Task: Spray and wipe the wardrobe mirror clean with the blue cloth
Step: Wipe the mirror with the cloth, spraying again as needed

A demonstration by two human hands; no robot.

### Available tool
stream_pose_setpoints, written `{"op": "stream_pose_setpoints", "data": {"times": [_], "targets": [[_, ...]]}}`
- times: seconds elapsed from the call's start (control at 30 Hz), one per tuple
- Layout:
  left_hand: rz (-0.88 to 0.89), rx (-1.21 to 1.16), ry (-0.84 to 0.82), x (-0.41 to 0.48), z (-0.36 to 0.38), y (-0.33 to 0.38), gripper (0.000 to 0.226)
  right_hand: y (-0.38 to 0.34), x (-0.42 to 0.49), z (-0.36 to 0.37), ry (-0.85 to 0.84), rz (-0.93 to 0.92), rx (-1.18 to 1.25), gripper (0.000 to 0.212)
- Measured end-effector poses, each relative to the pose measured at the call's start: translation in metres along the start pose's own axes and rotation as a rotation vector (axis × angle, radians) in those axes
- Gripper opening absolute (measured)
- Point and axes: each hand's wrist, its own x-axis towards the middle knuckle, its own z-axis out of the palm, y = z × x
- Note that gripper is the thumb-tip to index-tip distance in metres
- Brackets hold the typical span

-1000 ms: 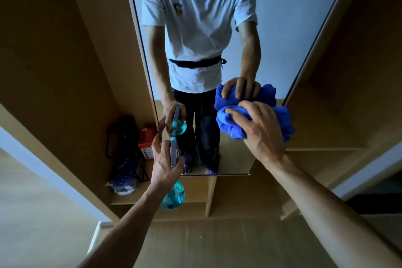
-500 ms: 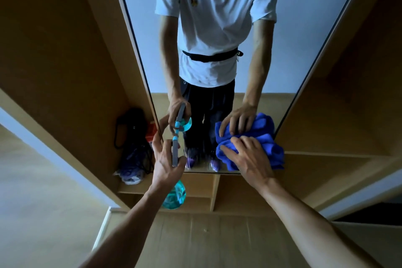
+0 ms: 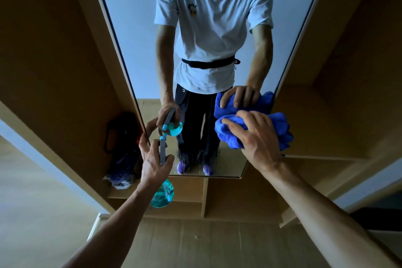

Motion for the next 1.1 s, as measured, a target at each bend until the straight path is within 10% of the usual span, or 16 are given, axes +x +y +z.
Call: {"op": "stream_pose_setpoints", "data": {"times": [0.7,1.1], "targets": [[-0.037,0.011,0.010,-0.002,0.001,0.002,0.035,0.009,-0.074,0.068,-0.303,-0.138,0.009,0.060],[-0.057,-0.024,-0.006,-0.002,-0.007,0.000,0.032,0.020,-0.062,0.024,-0.071,0.402,0.114,0.060]]}}
